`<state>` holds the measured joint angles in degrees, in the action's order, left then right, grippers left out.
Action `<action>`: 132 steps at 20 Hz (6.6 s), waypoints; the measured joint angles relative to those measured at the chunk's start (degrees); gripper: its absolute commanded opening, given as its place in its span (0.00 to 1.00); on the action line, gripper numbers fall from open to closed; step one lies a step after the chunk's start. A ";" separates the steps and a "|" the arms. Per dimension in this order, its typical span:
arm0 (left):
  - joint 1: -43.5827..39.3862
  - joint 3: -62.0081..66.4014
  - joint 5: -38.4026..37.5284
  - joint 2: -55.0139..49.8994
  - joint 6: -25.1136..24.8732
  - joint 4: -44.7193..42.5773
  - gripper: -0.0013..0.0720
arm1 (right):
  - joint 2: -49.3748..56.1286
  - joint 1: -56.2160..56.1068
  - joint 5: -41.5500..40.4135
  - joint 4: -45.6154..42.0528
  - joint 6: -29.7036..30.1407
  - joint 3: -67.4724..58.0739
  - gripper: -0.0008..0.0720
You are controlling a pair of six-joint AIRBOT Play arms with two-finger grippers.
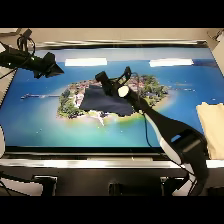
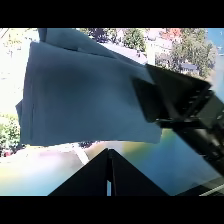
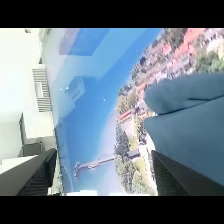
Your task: Fold the clothes and pants, and hang the long-sleeved shirts on hangers.
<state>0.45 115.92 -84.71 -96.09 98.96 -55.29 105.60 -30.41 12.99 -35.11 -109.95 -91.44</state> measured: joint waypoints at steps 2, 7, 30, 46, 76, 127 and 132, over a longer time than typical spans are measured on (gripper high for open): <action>-0.02 0.00 0.00 0.00 -0.24 0.00 0.04 | -2.56 3.82 4.76 0.00 2.32 0.00 0.96; -0.02 0.00 0.02 0.11 -0.90 0.00 0.04 | -7.37 21.55 28.20 -1.95 10.32 0.11 0.96; -0.15 0.00 -0.39 0.07 -1.07 0.02 0.04 | 4.33 29.92 49.86 9.49 38.60 11.87 0.89; -0.15 0.00 -1.05 0.04 -1.36 0.26 0.04 | 1.31 32.35 35.98 12.17 28.76 -7.98 0.04; -0.15 0.00 -4.90 0.04 2.47 5.35 0.04 | -10.60 78.64 63.08 -19.89 14.23 -25.16 0.04; 0.68 -0.02 5.49 11.39 -11.82 -13.68 0.04 | -30.42 29.68 48.26 -29.35 33.46 2.89 0.04; 0.85 -0.02 6.19 13.31 -12.28 -14.08 0.04 | -31.69 20.15 45.81 -28.52 33.79 2.89 0.04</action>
<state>1.30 115.90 -78.52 -82.78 86.67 -69.36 73.91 -10.26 58.81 -63.64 -76.16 -88.55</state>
